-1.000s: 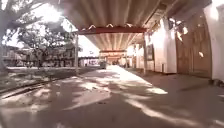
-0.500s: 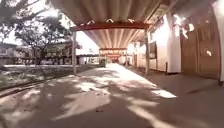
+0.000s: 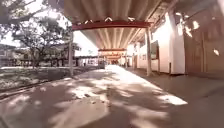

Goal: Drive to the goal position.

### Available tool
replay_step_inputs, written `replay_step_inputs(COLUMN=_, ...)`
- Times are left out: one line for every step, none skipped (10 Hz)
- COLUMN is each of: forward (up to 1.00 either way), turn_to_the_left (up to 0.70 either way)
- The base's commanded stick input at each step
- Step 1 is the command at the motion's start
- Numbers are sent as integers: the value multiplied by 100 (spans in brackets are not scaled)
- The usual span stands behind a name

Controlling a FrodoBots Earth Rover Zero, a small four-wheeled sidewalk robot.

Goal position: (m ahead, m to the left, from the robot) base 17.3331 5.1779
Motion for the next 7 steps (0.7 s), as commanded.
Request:
replay_step_inputs(forward=70, turn_to_the_left=6)
replay_step_inputs(forward=70, turn_to_the_left=21)
replay_step_inputs(forward=70, turn_to_the_left=33)
replay_step_inputs(forward=70, turn_to_the_left=17)
replay_step_inputs(forward=70, turn_to_the_left=1)
replay_step_inputs(forward=70, turn_to_the_left=0)
replay_step_inputs(forward=70, turn_to_the_left=0)
